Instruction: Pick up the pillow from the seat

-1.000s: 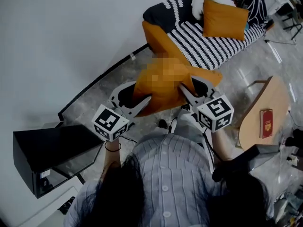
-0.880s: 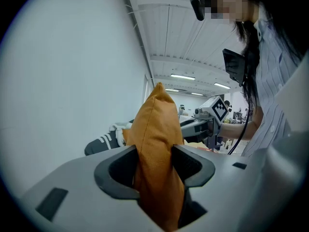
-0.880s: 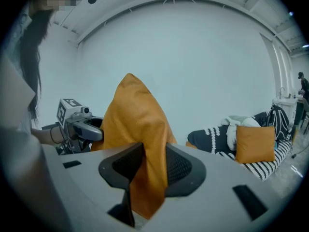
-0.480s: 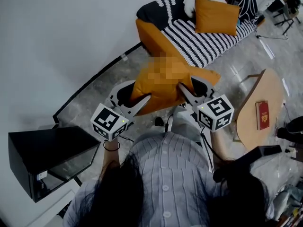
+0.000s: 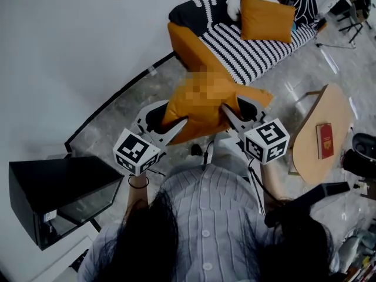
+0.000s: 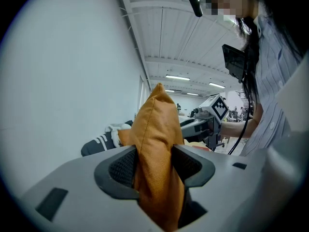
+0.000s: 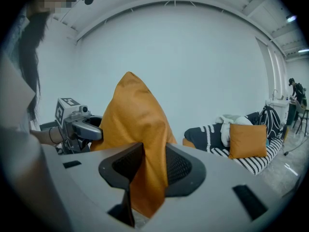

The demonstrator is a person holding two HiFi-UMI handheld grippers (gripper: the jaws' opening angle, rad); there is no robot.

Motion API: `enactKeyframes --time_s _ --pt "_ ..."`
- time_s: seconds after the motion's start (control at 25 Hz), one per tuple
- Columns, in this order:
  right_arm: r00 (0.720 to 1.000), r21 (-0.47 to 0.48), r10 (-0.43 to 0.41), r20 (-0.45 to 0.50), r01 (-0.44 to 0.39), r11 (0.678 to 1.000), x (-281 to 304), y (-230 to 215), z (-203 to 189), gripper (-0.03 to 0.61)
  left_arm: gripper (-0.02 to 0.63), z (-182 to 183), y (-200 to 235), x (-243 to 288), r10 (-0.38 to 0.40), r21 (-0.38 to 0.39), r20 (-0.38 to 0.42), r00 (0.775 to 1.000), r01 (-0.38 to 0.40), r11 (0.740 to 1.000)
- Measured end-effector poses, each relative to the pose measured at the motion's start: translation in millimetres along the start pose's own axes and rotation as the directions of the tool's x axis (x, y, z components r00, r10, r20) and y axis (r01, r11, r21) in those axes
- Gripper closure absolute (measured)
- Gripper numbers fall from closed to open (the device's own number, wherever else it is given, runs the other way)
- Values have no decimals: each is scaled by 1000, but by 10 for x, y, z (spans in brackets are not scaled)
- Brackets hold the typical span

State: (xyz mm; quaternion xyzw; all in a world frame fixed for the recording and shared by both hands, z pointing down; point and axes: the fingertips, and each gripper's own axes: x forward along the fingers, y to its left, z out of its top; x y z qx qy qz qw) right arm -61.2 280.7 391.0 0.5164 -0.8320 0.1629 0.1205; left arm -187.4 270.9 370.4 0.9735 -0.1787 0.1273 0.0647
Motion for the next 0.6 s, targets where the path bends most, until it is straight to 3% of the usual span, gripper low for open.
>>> enactKeyframes --time_s 0.6 --pt "999 -9 -28 15 28 1000 -161 -27 -40 434 377 7 -162 36 -4 3 13 1000 4 1000"
